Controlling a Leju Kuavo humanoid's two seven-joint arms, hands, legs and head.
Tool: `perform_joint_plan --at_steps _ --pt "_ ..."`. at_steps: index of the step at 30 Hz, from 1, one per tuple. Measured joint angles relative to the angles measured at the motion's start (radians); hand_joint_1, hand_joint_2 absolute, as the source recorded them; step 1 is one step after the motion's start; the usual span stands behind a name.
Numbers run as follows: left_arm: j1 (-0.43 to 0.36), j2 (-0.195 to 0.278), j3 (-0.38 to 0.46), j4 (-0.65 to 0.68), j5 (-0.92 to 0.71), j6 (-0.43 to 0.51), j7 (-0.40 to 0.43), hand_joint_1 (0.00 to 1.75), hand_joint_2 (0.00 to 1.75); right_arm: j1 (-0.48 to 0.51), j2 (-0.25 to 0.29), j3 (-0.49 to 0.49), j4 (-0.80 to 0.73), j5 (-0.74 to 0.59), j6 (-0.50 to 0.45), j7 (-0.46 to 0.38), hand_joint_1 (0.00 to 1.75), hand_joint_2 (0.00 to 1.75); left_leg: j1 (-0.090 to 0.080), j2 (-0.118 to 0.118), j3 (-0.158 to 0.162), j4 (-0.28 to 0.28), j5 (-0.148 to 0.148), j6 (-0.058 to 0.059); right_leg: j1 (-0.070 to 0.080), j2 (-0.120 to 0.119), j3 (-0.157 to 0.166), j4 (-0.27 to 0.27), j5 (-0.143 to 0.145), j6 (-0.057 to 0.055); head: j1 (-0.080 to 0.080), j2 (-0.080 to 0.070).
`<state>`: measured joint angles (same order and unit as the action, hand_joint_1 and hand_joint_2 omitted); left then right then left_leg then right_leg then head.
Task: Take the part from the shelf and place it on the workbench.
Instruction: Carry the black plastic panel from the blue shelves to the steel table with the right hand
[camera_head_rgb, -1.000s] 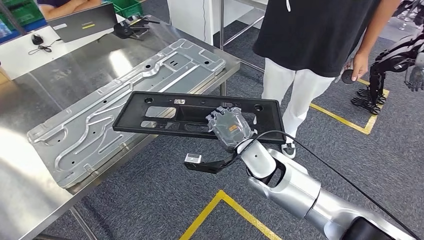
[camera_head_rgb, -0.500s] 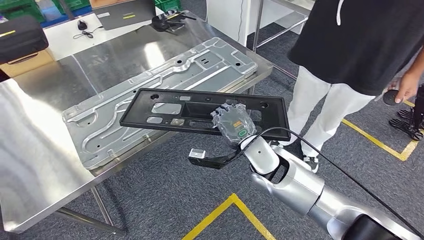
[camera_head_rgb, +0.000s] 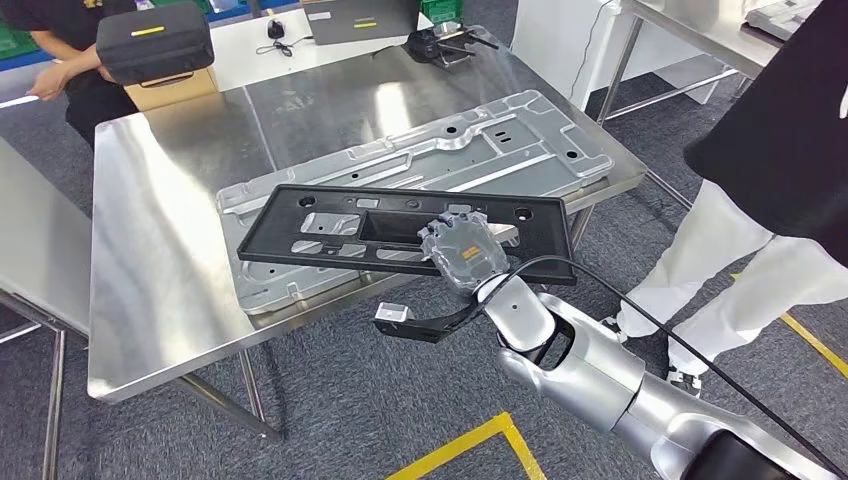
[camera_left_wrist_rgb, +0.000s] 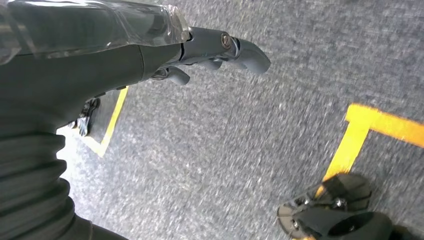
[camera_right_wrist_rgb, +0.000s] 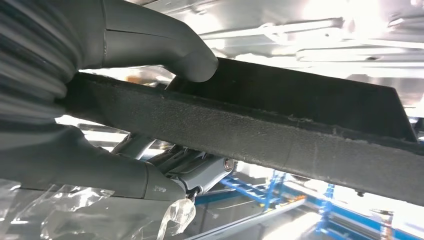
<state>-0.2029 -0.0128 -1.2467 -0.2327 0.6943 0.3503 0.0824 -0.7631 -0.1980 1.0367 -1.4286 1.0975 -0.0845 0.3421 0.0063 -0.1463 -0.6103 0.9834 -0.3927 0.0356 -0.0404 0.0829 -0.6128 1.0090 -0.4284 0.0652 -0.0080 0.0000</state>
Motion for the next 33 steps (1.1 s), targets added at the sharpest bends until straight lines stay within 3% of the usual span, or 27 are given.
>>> perform_joint_plan --at_steps 2,3,4,6,7,9,10,11,12,14,16,19,21,23,24,25,26,28,29,30,33 --pt "0.005 0.001 0.0 0.0 -0.002 0.0 0.0 0.0 1.75 0.0 0.002 0.001 0.0 -0.001 0.0 0.0 1.75 1.75 0.004 -0.022 -0.008 -0.002 0.001 -0.009 0.004 -0.023 0.002 -0.001 -0.004 -0.015 -0.001 0.0" --pt "0.008 0.001 0.001 0.0 -0.003 0.0 0.0 0.0 1.75 -0.001 0.003 0.001 0.0 -0.001 0.0 0.0 1.75 1.75 0.003 -0.011 -0.012 0.004 -0.002 -0.013 0.004 -0.036 0.005 -0.002 -0.005 -0.022 -0.002 0.0" --pt "0.009 0.001 0.001 0.0 -0.004 0.0 0.001 0.0 1.75 -0.002 0.003 0.001 0.0 -0.001 0.0 0.001 1.75 1.75 0.002 0.015 -0.023 0.024 -0.012 -0.019 0.003 -0.049 0.008 -0.004 -0.006 -0.029 -0.004 0.0" --pt "0.009 0.001 0.001 0.0 -0.006 0.0 0.002 0.0 1.75 -0.003 0.003 0.0 0.0 -0.001 0.0 0.001 1.75 1.75 -0.002 0.09 -0.074 0.127 -0.057 -0.028 0.004 -0.075 0.015 -0.005 -0.011 -0.039 -0.008 0.0" --pt "0.007 0.002 0.001 0.0 -0.007 0.0 0.002 0.0 1.75 -0.002 0.002 0.001 0.0 -0.003 0.0 0.002 1.75 1.75 -0.001 0.113 -0.112 0.198 -0.083 -0.032 0.006 -0.087 0.018 -0.005 -0.014 -0.042 -0.008 0.0" --pt "0.005 0.002 0.002 0.0 -0.009 0.0 0.002 0.0 1.75 0.0 0.001 0.001 0.0 -0.012 -0.002 0.0 1.75 1.75 0.002 0.129 -0.169 0.294 -0.104 -0.036 0.008 -0.107 0.024 -0.005 -0.021 -0.043 -0.008 0.0" --pt "0.006 0.003 0.002 0.0 -0.011 0.0 0.002 0.0 1.75 0.002 0.0 0.001 0.0 -0.018 -0.005 -0.001 1.75 1.75 0.003 0.13 -0.17 0.289 -0.089 -0.035 0.009 -0.115 0.028 -0.005 -0.025 -0.043 -0.008 0.0" --pt "0.006 0.003 0.002 0.0 -0.013 0.0 0.002 0.0 1.75 0.002 0.0 0.0 0.0 -0.022 -0.008 -0.003 1.75 1.75 0.002 0.131 -0.148 0.239 -0.057 -0.033 0.009 -0.123 0.034 -0.005 -0.029 -0.041 -0.008 0.0" --pt "0.005 0.003 0.002 0.0 -0.015 0.0 0.003 0.0 1.75 0.002 0.0 0.0 0.0 -0.026 -0.011 -0.004 1.75 1.75 0.001 0.135 -0.112 0.164 -0.018 -0.028 0.009 -0.129 0.041 -0.005 -0.034 -0.039 -0.008 0.0" --pt "0.003 0.004 0.003 0.0 -0.017 0.0 0.004 0.0 1.75 0.001 0.0 -0.001 -0.001 -0.028 -0.016 -0.004 1.75 1.75 -0.007 0.149 -0.046 0.037 0.025 -0.016 0.013 -0.138 0.049 -0.006 -0.042 -0.032 -0.008 0.0" --pt "0.0 0.004 0.004 0.0 -0.018 0.0 0.008 0.0 1.75 0.001 0.0 -0.001 -0.001 -0.028 -0.017 -0.005 1.75 1.75 -0.017 0.156 -0.029 0.005 0.02 -0.005 0.016 -0.142 0.051 -0.009 -0.046 -0.023 -0.008 0.0" --pt "0.001 0.004 0.006 0.0 -0.015 -0.003 0.021 0.0 1.75 0.002 0.001 -0.002 -0.001 -0.027 -0.018 -0.006 1.75 1.75 -0.013 0.149 -0.017 -0.009 0.019 0.009 0.015 -0.132 0.055 -0.001 -0.058 -0.009 -0.007 0.0" --pt "0.0 0.003 0.007 0.0 -0.01 -0.009 0.029 0.0 1.75 0.002 0.001 -0.002 -0.001 -0.026 -0.018 -0.006 1.75 1.75 -0.007 0.145 -0.003 -0.018 0.019 0.02 0.014 -0.105 0.016 0.083 -0.1 -0.005 -0.006 0.0" --pt "-0.001 0.002 0.007 0.0 -0.006 -0.014 0.035 0.0 1.75 0.004 0.0 -0.002 -0.001 -0.026 -0.019 -0.006 1.75 1.75 -0.008 0.139 0.004 -0.019 0.014 0.028 0.015 -0.089 -0.059 0.216 -0.149 -0.002 -0.005 0.0" --pt "-0.001 0.001 0.007 0.0 -0.005 -0.017 0.037 0.0 1.75 0.006 0.0 -0.001 0.0 -0.026 -0.019 -0.007 1.75 1.75 -0.008 0.134 0.007 -0.019 0.012 0.03 0.015 -0.087 -0.089 0.258 -0.154 0.0 -0.005 0.0" --pt "0.0 0.001 0.007 0.0 -0.003 -0.018 0.04 0.0 1.75 0.008 0.0 -0.001 0.0 -0.026 -0.019 -0.007 1.75 1.75 -0.008 0.129 0.009 -0.018 0.01 0.03 0.014 -0.086 -0.102 0.263 -0.138 0.001 -0.005 0.0" --pt "0.001 0.001 0.008 0.0 -0.001 -0.019 0.045 0.0 1.75 0.009 0.0 -0.001 0.0 -0.026 -0.019 -0.007 1.75 1.75 -0.007 0.123 0.012 -0.017 0.007 0.028 0.014 -0.086 -0.094 0.227 -0.104 0.001 -0.005 0.0" --pt "0.001 0.001 0.008 0.0 0.001 -0.022 0.054 0.0 1.75 0.009 0.0 -0.001 0.0 -0.026 -0.019 -0.007 1.75 1.75 -0.007 0.113 0.017 -0.012 -0.001 0.019 0.012 -0.082 -0.04 0.089 -0.025 0.002 -0.005 0.0" --pt "0.0 0.001 0.009 0.0 0.003 -0.023 0.057 0.0 1.75 0.008 0.0 -0.001 0.0 -0.027 -0.019 -0.008 1.75 1.75 -0.008 0.109 0.016 -0.008 -0.006 0.014 0.011 -0.078 -0.017 0.033 -0.001 0.0 -0.005 0.0" --pt "0.0 0.001 0.009 0.0 0.004 -0.024 0.058 0.0 1.75 0.008 0.001 -0.001 0.0 -0.027 -0.019 -0.009 1.75 1.75 -0.01 0.106 0.015 -0.005 -0.009 0.009 0.011 -0.075 -0.003 0.0 0.009 -0.004 -0.005 0.0" --pt "0.004 0.002 0.014 0.0 0.006 -0.023 0.058 0.0 1.75 0.007 0.004 -0.001 0.001 -0.029 -0.019 -0.012 1.75 1.75 -0.009 0.106 0.01 -0.001 -0.011 -0.003 0.015 -0.077 -0.001 -0.012 0.007 -0.021 -0.005 0.0"
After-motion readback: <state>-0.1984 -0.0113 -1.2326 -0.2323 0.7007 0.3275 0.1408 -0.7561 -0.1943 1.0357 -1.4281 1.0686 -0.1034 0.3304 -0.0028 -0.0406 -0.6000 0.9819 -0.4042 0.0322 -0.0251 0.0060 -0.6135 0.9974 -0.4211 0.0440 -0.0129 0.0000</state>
